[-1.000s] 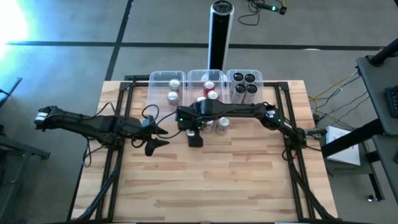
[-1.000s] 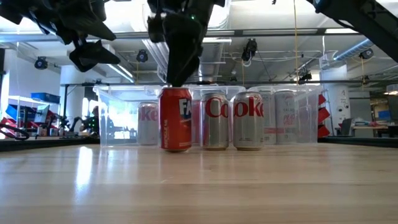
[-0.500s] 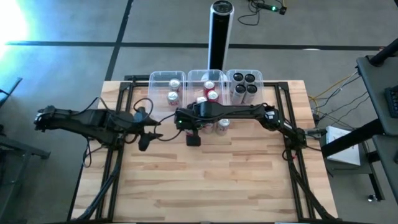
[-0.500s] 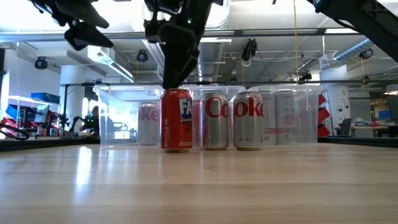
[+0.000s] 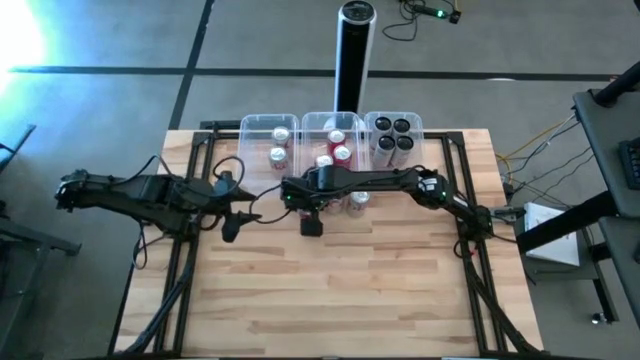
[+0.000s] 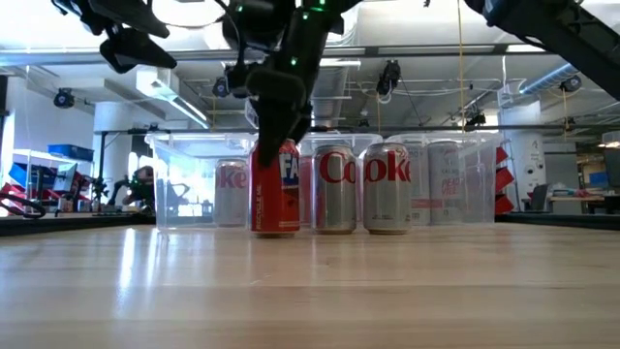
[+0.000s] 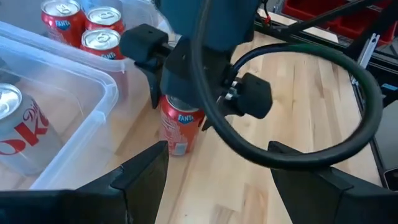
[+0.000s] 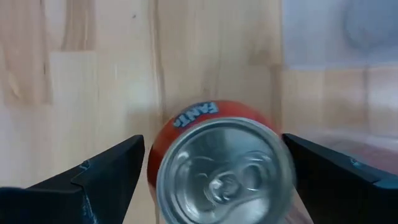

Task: Sort soda cans
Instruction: Put the orange soda can into the center transparent bin

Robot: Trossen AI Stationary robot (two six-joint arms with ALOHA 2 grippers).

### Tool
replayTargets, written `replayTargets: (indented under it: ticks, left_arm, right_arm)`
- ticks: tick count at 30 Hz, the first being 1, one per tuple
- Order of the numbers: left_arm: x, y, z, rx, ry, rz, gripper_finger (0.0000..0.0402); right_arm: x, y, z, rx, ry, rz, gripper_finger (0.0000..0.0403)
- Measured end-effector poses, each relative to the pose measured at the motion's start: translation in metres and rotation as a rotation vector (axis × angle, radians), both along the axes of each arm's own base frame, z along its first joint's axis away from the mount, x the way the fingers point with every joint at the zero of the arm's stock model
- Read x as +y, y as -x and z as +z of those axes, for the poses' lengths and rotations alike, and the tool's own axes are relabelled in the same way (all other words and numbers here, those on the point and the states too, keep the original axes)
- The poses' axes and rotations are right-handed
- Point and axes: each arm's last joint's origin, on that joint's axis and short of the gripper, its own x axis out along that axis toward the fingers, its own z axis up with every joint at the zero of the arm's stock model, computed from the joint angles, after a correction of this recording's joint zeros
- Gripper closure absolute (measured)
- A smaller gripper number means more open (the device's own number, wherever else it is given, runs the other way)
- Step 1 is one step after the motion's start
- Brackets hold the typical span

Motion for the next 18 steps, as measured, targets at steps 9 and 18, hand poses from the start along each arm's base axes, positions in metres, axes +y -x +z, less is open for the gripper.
replayTargets:
  ticks: [9,18]
  left_arm:
    - [0.000,0.001,-0.001,-0.006,0.026,0.013,0.0144]
    - [0.003,0.035,0.056,0.013,0.029,-0.033,0.0144]
  right_arm:
    - [0.001,-0.001,0.000,-0.014,-0.011,-0.039,0.0080]
    - [0.005,0.010,0.027,0.006,-0.117,-0.073,0.0106]
